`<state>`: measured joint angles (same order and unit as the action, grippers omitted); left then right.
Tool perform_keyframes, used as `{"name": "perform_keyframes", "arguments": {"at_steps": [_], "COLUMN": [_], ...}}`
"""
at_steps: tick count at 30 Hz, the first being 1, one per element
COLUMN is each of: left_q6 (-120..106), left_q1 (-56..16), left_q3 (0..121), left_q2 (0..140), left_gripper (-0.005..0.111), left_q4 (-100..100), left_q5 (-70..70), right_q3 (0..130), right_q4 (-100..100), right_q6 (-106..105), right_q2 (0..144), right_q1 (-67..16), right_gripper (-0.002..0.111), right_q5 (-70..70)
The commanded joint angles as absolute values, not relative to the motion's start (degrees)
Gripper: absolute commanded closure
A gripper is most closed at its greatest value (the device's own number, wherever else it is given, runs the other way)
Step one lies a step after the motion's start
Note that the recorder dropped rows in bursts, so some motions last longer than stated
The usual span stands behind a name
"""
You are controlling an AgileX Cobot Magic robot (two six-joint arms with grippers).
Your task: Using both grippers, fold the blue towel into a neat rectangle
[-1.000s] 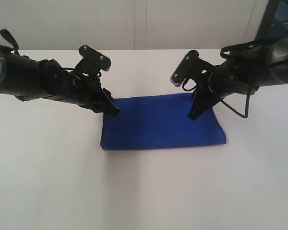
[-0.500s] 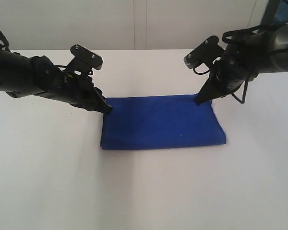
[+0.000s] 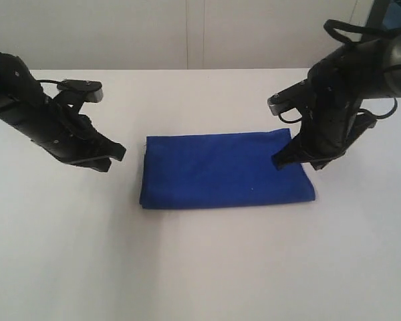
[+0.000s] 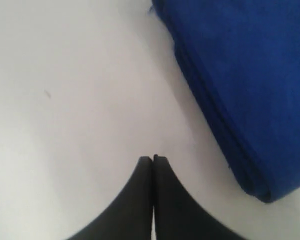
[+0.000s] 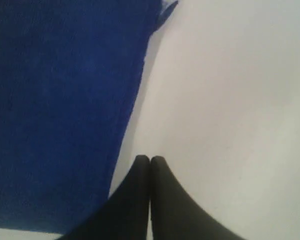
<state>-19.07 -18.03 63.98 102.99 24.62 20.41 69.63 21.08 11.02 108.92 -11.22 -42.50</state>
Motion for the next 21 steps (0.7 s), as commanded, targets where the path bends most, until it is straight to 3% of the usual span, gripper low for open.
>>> {"name": "perform_keyframes", "arguments": {"at_steps": [1,21], "left_q6": [-17.94,-17.70], "left_q1": [-16.69,-16.69], "left_q3": [62.79,57.12], "left_q2": [100.82,99.99], "left_gripper": [0.107,0.107], "left_q4": [25.19,25.19], "left_q5": [26.32,20.58], "right_q3": [67.78,61.72], "right_q4": [16.71,-1.95], "right_q6": [8.39,-6.93], "right_q2": [108.04,108.15], "right_q1": [-8.31,-6.43], "right_gripper": [0.108,0.108], "right_q5": [-43.33,-37.88]}}
